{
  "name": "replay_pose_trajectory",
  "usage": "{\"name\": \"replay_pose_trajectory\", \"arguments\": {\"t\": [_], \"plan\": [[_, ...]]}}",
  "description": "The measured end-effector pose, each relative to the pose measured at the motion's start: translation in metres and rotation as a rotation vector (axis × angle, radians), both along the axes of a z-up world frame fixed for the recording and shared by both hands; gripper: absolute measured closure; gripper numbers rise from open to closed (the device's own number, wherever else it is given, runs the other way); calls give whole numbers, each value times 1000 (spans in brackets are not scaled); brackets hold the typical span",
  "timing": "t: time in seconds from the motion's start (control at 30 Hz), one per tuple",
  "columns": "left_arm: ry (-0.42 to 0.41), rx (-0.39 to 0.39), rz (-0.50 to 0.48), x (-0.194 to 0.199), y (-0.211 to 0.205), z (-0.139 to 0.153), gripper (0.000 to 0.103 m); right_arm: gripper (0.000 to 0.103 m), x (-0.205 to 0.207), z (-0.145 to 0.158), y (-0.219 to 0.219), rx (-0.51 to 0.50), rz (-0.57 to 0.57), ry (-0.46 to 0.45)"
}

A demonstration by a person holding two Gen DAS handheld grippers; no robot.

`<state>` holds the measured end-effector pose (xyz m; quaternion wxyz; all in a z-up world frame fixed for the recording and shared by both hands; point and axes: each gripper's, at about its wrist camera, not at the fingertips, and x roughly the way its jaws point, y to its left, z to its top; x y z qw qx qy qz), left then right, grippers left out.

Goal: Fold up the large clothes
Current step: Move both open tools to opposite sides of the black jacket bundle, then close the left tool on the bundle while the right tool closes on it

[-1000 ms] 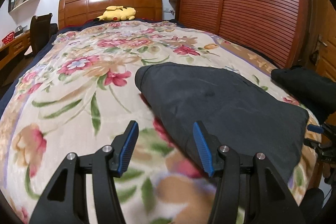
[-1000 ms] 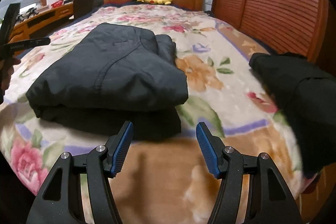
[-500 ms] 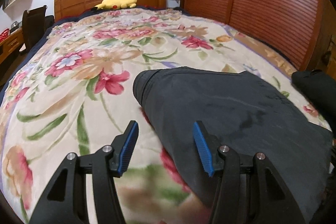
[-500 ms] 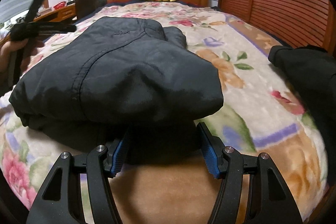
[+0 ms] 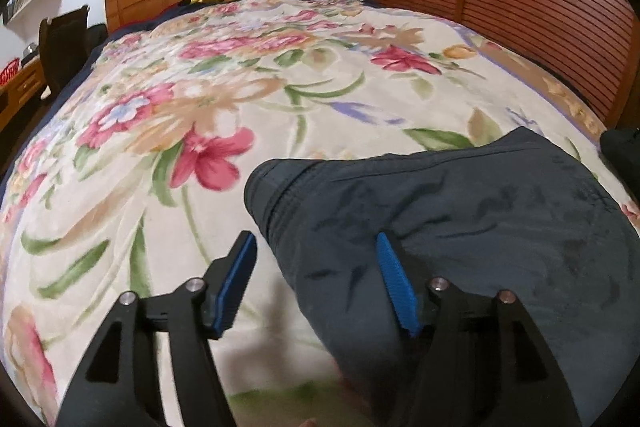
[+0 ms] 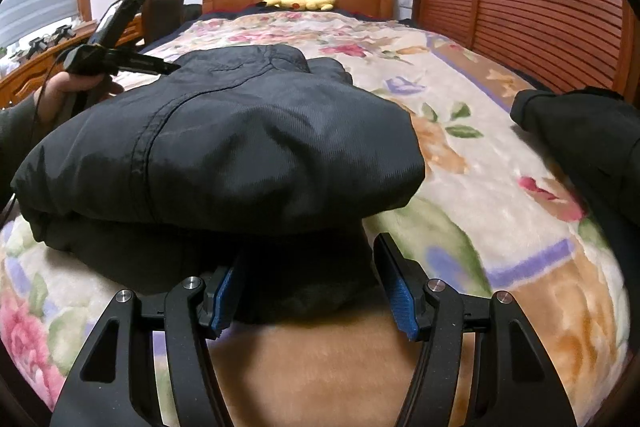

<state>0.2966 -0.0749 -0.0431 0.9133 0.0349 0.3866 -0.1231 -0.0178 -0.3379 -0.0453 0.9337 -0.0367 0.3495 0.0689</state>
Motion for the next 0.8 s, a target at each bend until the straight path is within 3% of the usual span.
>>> {"name": "replay_pose_trajectory", "arguments": {"t": [0.1, 0.33, 0.43, 0.63, 0.7, 0.8], "plan": [[-2, -1, 15, 3, 2, -7, 25, 39, 2, -1, -1, 12, 0, 7], [87, -145, 28, 14, 16, -20, 24, 39, 7, 0, -4, 65, -20, 25], [104, -170, 21, 15, 17, -24, 24, 39, 11, 2, -6, 100, -24, 38], [136, -225, -26, 15, 13, -22, 52, 41, 15, 1, 0, 85, -21, 46], [139, -240, -42, 14, 11, -19, 74, 46, 16, 0, 0, 96, -7, 58], [107, -207, -52, 6, 4, -9, 87, 66, 17, -2, 0, 148, 37, 82]]}}
